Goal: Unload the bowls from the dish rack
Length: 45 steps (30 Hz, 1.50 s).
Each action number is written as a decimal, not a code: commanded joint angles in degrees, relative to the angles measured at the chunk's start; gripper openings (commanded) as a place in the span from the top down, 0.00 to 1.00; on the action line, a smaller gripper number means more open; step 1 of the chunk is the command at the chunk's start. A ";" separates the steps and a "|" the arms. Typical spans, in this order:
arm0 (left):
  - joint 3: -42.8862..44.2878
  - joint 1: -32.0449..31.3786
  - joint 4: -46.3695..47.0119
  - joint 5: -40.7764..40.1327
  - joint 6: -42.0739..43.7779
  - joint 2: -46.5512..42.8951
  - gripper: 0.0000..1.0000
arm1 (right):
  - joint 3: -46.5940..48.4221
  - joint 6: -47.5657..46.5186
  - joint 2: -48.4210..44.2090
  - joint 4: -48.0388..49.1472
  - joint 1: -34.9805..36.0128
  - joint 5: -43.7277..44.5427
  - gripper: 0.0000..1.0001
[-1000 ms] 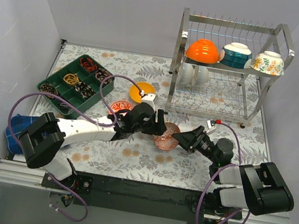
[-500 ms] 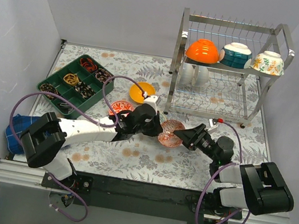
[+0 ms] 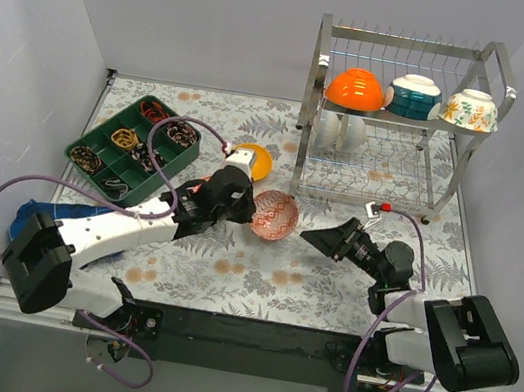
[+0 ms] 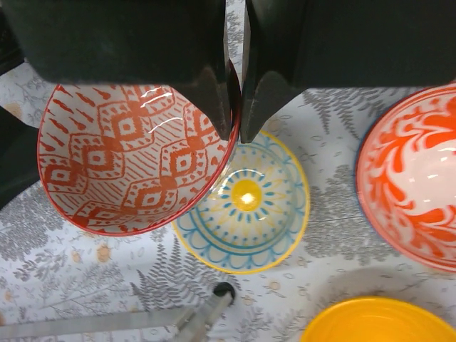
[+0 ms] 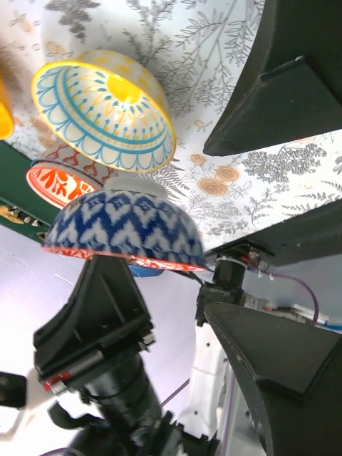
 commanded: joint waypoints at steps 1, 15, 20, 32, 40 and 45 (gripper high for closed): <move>2.46 4.87 -7.33 -0.97 1.70 -5.91 1.00 | 2.50 -8.24 -5.35 4.44 -0.38 -1.80 0.07; 1.49 27.12 -12.72 2.99 9.17 -7.68 1.00 | 8.39 -36.56 -22.95 -37.06 -0.38 9.45 0.03; 2.10 28.89 -11.05 6.41 11.01 -3.82 1.00 | 8.13 -37.53 -23.48 -38.47 -0.37 9.72 0.03; 3.34 30.03 -8.06 11.07 11.37 2.08 0.88 | 8.83 -39.02 -21.81 -38.38 -0.38 10.07 0.03; 1.14 30.03 -6.57 10.56 12.15 0.16 0.57 | 9.53 -41.30 -20.49 -38.47 -0.46 12.35 0.03; -0.53 30.12 -5.33 9.50 12.60 -3.89 0.36 | 12.08 -42.10 -18.04 -39.08 -0.64 15.95 0.04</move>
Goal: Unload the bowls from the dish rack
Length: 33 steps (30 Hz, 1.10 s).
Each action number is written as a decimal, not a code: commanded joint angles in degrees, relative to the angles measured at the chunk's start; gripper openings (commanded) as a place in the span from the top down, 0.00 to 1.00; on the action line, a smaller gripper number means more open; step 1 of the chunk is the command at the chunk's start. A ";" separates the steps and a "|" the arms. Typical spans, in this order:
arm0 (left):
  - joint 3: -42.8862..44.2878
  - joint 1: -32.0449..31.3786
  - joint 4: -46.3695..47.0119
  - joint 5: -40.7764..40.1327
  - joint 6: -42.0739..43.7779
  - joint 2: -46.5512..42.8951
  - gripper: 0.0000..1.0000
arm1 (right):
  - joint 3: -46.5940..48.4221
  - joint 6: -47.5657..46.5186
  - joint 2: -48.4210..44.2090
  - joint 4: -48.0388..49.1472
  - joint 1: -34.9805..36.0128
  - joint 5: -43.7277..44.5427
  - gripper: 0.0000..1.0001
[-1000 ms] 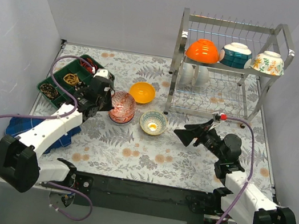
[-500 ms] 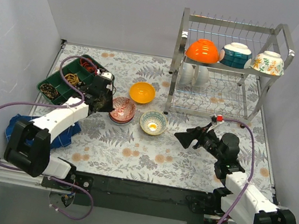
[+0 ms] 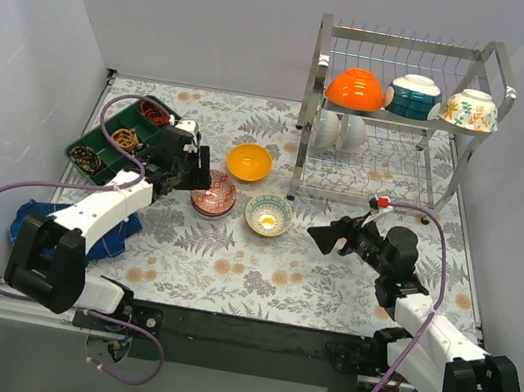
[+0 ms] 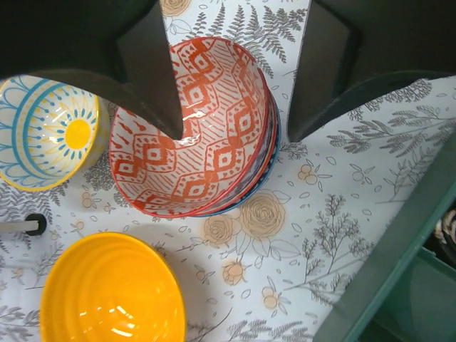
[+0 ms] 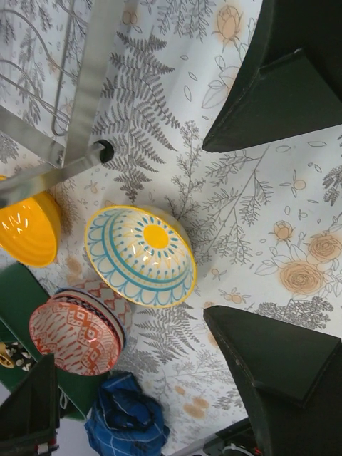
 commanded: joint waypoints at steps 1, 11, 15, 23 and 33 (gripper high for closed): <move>-1.12 0.04 2.47 -1.43 1.14 -6.10 0.32 | 5.24 -1.75 2.42 1.48 -0.36 3.96 0.04; -4.02 0.04 3.44 -4.25 1.24 -13.13 0.13 | 14.11 -2.46 12.26 1.83 -3.07 8.97 0.03; -4.64 0.04 3.70 -3.98 1.23 -15.33 0.04 | 17.62 -2.10 16.66 3.32 -4.22 9.50 0.03; -4.99 0.05 3.61 -5.83 1.85 -17.27 0.02 | 25.45 -2.54 29.30 8.76 -8.78 8.72 0.01; -4.90 0.04 3.44 -4.78 2.11 -16.56 0.02 | 39.34 -6.05 45.84 13.61 -12.40 5.54 0.01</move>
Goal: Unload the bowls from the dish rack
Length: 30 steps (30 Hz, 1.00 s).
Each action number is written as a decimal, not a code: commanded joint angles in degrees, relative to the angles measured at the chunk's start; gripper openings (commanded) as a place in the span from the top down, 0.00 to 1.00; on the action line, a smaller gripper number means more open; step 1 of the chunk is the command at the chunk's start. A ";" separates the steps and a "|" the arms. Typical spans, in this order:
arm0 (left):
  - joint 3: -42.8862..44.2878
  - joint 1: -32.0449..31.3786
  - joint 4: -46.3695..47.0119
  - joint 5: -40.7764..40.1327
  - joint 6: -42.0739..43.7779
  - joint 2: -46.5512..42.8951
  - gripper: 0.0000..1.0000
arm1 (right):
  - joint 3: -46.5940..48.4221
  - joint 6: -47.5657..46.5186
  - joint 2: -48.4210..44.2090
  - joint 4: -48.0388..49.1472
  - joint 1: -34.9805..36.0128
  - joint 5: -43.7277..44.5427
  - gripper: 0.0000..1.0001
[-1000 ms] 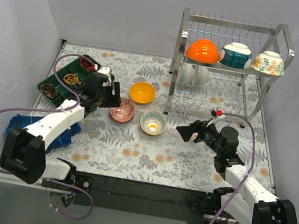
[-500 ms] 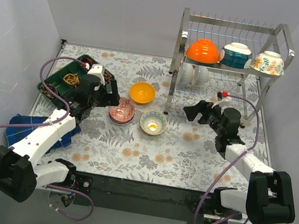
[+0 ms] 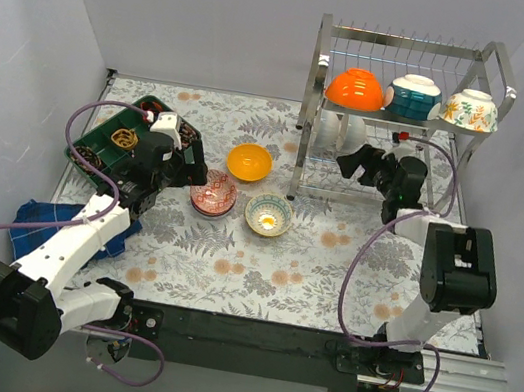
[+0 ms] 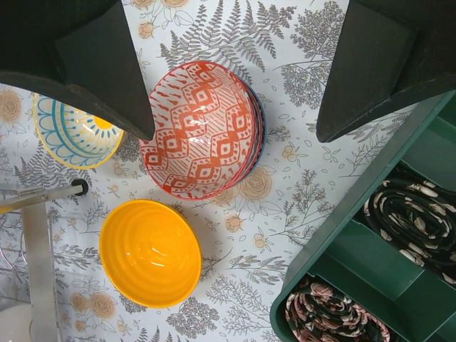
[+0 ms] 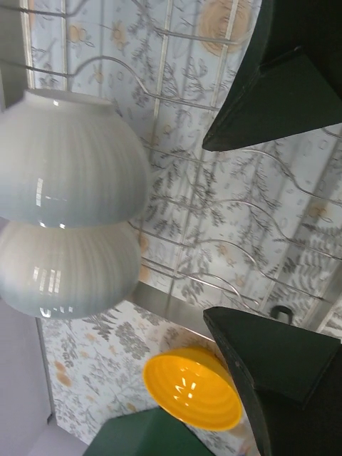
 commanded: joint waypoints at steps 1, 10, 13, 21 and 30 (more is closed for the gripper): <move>-0.35 0.04 0.33 -0.14 0.89 -0.70 0.02 | 7.54 -4.26 4.47 5.24 -1.03 -1.47 0.01; -0.27 0.04 0.25 0.12 1.42 0.27 0.02 | 18.00 -8.66 14.58 5.42 -2.00 -2.61 0.02; -0.27 0.04 0.25 0.73 1.77 0.45 0.02 | 19.50 -9.62 16.25 5.42 -2.35 -2.18 0.01; -0.35 0.05 0.25 1.27 2.21 0.71 0.02 | 21.87 -12.27 19.33 5.33 -2.44 -2.08 0.01; -0.53 0.04 0.42 1.70 2.82 0.62 0.02 | 25.74 -12.00 22.50 5.42 -2.35 -4.29 0.04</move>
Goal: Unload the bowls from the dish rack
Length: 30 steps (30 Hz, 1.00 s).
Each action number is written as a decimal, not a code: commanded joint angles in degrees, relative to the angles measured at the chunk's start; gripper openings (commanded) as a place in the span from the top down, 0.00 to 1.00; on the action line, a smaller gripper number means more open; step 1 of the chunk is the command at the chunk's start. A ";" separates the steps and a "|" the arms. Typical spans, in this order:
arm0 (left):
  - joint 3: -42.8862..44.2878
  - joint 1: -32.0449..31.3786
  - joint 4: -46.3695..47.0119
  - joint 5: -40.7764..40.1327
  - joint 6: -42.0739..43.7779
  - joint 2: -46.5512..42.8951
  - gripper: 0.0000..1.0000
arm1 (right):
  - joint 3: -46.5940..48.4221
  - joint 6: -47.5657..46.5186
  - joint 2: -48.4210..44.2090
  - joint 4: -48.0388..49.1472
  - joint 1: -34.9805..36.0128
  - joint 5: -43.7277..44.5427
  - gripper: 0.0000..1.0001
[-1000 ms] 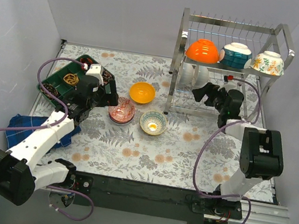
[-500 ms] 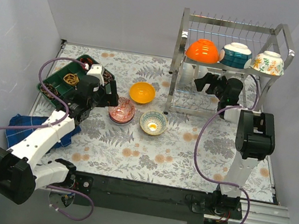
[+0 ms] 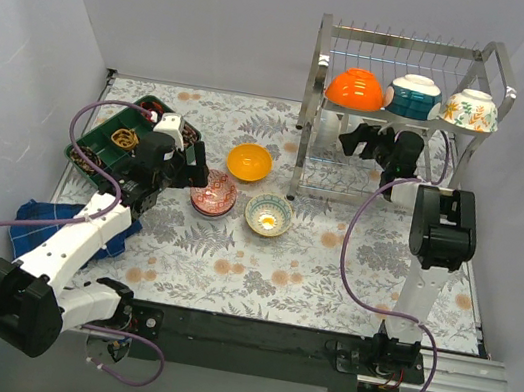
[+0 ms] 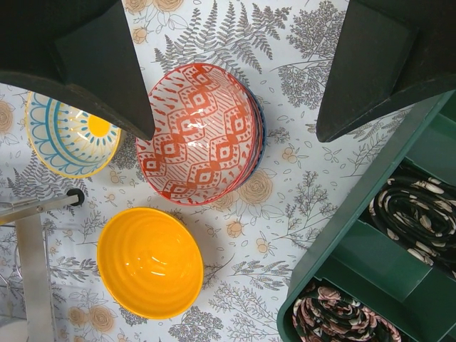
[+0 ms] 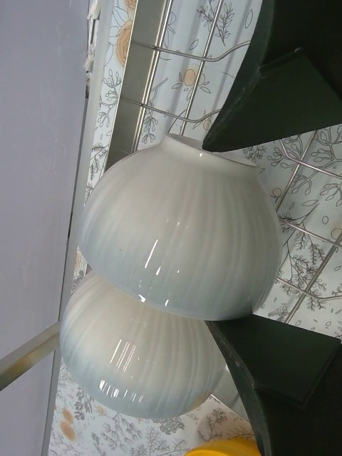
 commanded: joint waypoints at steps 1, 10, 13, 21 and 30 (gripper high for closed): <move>-0.62 0.04 0.44 0.46 1.10 -0.32 0.02 | 2.62 -0.73 1.03 2.77 -0.23 -0.46 0.04; -0.71 0.04 0.79 1.25 1.18 -0.14 0.02 | 2.27 -1.78 1.12 2.86 -0.23 -0.72 0.16; -0.62 0.04 0.71 1.51 1.01 0.04 0.02 | 1.31 -2.48 -0.36 2.86 0.12 -0.46 0.27; -0.71 0.13 0.80 1.69 0.83 -0.05 0.02 | -4.14 -7.75 -5.82 5.40 2.23 8.23 0.66; -0.88 0.13 0.80 1.86 0.83 -0.23 0.02 | -6.43 -7.49 -8.72 8.92 3.02 13.34 0.84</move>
